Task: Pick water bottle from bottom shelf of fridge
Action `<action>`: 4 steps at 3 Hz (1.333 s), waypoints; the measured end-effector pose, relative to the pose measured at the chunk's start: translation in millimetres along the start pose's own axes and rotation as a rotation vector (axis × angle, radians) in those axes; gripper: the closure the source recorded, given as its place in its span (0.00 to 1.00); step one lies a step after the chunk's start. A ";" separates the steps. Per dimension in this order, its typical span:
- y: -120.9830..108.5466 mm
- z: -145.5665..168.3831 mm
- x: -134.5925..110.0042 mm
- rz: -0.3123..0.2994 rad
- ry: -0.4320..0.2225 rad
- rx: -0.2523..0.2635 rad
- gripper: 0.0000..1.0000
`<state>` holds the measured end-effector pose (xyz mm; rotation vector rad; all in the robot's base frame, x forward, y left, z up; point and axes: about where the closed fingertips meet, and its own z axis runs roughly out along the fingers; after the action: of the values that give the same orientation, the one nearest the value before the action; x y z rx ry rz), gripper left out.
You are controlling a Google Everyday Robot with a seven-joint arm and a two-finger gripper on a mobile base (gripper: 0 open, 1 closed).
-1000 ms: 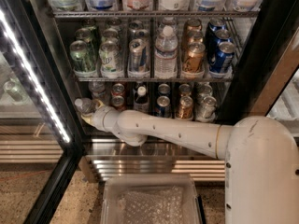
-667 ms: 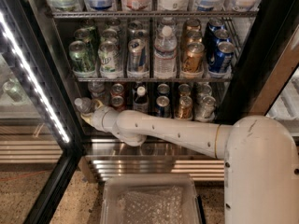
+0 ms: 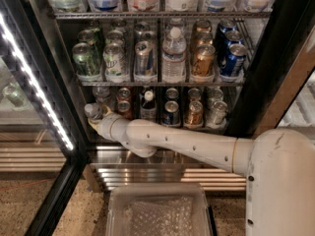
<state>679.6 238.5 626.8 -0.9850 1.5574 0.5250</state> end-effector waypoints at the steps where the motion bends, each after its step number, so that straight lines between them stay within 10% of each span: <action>1: -2.7 -3.6 -1.5 0.004 -0.005 -0.002 1.00; 4: -0.8 -12.0 -12.1 -0.014 -0.028 -0.020 1.00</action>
Offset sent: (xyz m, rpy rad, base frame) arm -0.1360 -0.1670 0.1411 0.2436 0.0598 0.3366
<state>673.1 232.3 641.4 -0.9992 1.5220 0.5435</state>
